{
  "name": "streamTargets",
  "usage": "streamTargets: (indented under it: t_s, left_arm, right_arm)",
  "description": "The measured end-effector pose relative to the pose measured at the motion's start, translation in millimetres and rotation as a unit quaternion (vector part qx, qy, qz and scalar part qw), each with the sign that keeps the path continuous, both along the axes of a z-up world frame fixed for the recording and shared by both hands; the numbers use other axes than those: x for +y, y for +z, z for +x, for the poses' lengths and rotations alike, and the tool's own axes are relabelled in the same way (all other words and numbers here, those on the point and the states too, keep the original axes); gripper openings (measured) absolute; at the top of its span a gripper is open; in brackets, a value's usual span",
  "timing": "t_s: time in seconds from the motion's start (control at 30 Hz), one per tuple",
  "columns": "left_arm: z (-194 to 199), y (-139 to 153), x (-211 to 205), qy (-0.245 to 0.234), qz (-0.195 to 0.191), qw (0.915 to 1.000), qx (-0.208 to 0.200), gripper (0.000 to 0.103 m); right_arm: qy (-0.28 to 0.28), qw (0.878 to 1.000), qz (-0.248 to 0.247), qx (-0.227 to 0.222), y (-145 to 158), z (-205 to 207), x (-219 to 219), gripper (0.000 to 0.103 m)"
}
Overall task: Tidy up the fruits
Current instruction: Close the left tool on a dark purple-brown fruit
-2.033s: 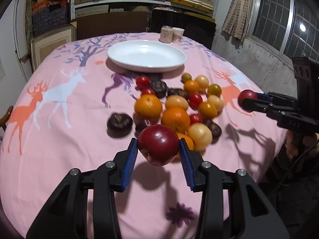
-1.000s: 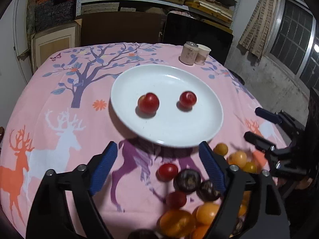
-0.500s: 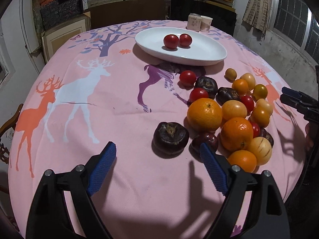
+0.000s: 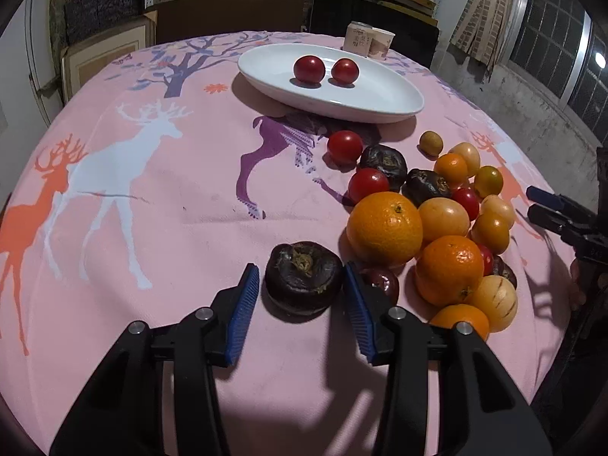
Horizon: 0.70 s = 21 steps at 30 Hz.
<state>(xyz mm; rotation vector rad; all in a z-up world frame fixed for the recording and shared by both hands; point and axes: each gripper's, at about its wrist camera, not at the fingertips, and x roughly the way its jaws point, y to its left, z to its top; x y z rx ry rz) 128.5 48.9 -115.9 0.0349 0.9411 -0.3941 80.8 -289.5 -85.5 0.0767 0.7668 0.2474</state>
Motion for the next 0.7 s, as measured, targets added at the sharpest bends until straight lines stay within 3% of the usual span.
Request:
streamTargets:
  t_s: [0.43, 0.5, 0.57, 0.63, 0.7]
  left_arm:
    - [3.6, -2.1, 3.0, 0.022, 0.017, 0.9996, -0.010, 0.042]
    - [2.3, -2.3, -7.9, 0.008, 0.037, 0.9992, -0.014, 0.057]
    - [3.3, -2.0, -8.9, 0.006, 0.026, 0.9996, -0.011, 0.063]
    - [4.2, -1.4, -4.8, 0.014, 0.019, 0.9997, -0.011, 0.056]
    - [4.9, -0.9, -1.6, 0.018, 0.012, 0.9997, -0.010, 0.040]
  right_arm:
    - [0.002, 1.000, 0.008, 0.008, -5.4, 4.7, -2.5, 0.085]
    - [0.002, 1.000, 0.007, 0.012, -6.5, 7.1, -1.6, 0.085]
    - [-0.002, 1.000, 0.008, 0.011, -6.9, 7.6, -1.1, 0.085]
    - [-0.004, 1.000, 0.007, 0.006, -7.0, 6.4, -1.1, 0.085]
    - [-0.003, 1.000, 0.017, 0.005, -8.2, 5.7, -3.3, 0.085]
